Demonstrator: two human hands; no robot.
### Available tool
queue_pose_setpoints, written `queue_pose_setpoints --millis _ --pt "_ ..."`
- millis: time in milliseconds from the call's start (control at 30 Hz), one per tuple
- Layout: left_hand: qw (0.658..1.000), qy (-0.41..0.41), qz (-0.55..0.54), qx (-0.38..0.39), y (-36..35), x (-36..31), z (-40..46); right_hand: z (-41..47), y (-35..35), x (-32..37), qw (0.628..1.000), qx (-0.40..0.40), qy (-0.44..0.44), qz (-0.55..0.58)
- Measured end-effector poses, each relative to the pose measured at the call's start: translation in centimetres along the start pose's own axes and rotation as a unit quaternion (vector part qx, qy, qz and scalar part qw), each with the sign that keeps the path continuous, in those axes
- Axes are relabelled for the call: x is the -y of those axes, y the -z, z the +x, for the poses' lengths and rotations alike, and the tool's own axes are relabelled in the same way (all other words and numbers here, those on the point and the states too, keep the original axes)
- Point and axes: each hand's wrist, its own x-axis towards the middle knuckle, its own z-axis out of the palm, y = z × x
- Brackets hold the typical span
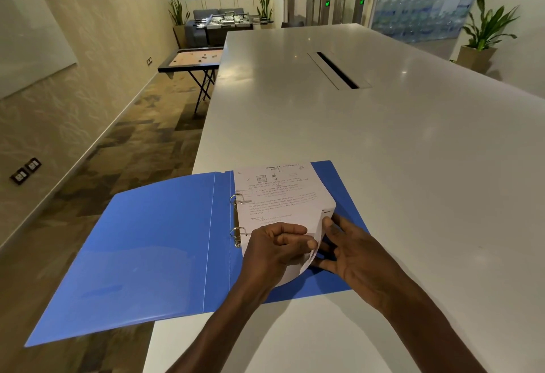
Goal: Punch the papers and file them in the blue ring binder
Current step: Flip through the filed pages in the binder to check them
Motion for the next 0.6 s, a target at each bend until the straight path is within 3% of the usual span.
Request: queue_pose_setpoints --millis 367,600 --pt "0.998 0.037 -0.024 -0.033 0.2 0.5 0.6 -0.1 -0.5 0.1 0.999 -0.043 -0.001 -0.014" --pt "0.997 0.018 0.014 -0.078 -0.4 0.5 0.0 -0.6 -1.2 -0.2 0.990 -0.100 0.015 -0.100"
